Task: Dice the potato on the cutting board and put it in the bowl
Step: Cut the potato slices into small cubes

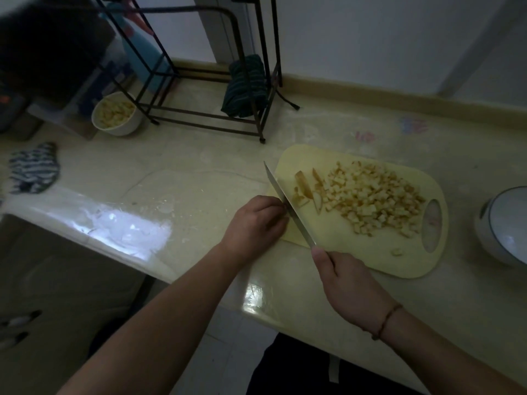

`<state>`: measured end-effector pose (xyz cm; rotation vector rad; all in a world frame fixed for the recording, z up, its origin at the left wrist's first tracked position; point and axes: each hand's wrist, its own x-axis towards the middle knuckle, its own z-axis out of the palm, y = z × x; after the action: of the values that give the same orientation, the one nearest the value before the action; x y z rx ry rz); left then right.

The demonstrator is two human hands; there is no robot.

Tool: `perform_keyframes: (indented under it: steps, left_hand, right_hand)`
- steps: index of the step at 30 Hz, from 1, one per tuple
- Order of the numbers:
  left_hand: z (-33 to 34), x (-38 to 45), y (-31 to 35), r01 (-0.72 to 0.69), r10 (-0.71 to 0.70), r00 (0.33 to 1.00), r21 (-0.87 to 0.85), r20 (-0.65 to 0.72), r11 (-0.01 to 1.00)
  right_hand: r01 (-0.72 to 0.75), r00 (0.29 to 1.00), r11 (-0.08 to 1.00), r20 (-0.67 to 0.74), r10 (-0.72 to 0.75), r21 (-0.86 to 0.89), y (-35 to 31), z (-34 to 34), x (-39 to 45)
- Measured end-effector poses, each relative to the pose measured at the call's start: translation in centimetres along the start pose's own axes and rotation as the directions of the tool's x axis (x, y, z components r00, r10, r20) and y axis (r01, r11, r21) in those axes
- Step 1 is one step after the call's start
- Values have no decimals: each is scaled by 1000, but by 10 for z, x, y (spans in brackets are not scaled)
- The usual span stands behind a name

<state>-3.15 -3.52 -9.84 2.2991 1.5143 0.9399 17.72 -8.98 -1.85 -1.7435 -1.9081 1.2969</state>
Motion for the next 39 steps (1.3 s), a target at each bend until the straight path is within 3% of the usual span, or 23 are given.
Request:
perform_keyframes:
  steps: [10, 17, 23, 39]
  left_hand:
    - [6, 4, 5, -17, 16, 999, -8, -39, 1000]
    - [12, 10, 14, 66, -65, 997, 12, -52, 998]
    - [2, 0, 5, 27, -27, 1000, -14, 2, 1000]
    - [1, 10, 3, 11, -11, 1000, -37, -1, 999]
  right_hand:
    - [-49, 999, 998, -16, 50, 38, 3, -10, -4]
    - [-54, 998, 994, -37, 58, 92, -7, -18, -3]
    - [-67, 998, 991, -3, 68, 119, -4, -13, -6]
    - [-20, 1000, 1000, -11, 20, 9, -1, -7, 7]
